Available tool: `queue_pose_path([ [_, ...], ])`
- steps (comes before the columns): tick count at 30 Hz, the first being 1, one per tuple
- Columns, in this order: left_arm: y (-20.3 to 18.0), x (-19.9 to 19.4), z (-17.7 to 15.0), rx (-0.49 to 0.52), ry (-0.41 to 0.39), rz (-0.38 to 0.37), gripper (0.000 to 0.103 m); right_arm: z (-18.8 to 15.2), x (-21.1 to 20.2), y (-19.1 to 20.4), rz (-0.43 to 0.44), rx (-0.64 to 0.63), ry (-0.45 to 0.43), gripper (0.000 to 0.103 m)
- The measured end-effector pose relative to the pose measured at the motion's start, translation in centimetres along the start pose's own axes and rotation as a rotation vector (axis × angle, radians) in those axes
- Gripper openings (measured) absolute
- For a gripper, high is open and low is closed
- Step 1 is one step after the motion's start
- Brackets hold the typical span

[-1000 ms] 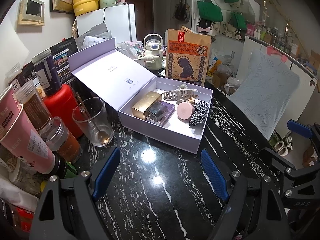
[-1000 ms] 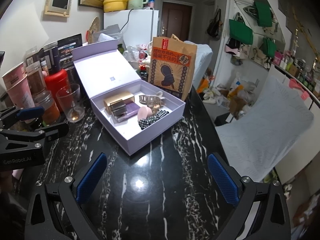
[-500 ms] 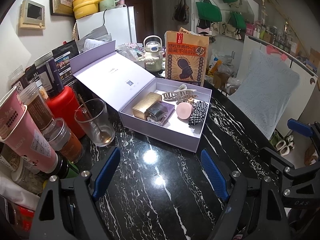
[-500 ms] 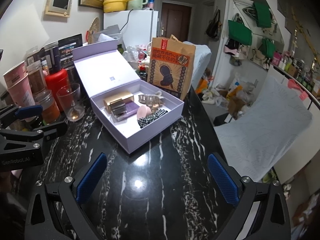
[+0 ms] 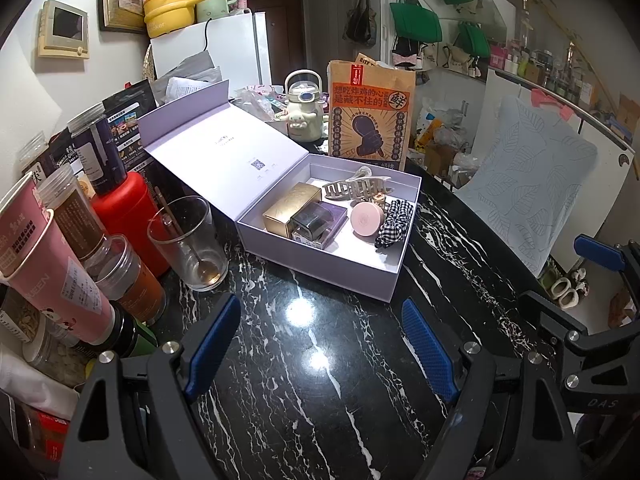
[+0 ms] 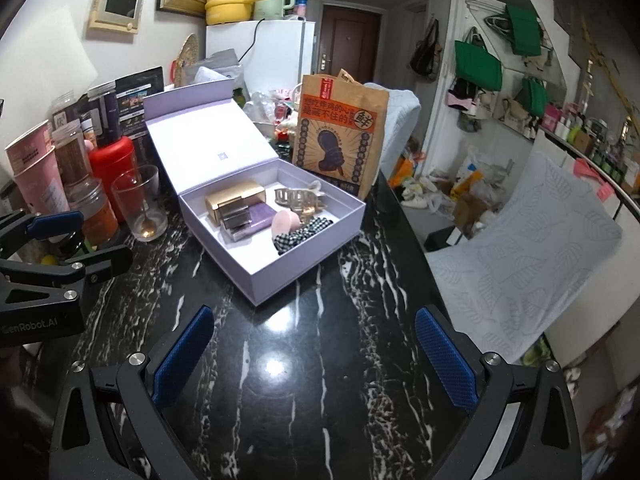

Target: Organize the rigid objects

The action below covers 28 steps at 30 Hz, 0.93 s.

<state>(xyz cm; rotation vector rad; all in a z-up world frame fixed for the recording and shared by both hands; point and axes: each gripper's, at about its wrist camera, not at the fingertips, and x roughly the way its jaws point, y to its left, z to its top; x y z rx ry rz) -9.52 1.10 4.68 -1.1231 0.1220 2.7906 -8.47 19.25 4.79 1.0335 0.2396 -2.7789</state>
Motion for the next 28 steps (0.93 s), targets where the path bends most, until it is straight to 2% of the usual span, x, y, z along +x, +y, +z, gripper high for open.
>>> queue_pose_path([
  [28, -0.4, 1.3, -0.4, 0.014, 0.036, 0.002, 0.083, -0.5, 1.1, -0.8, -0.004, 0.017, 0.034, 0.102],
])
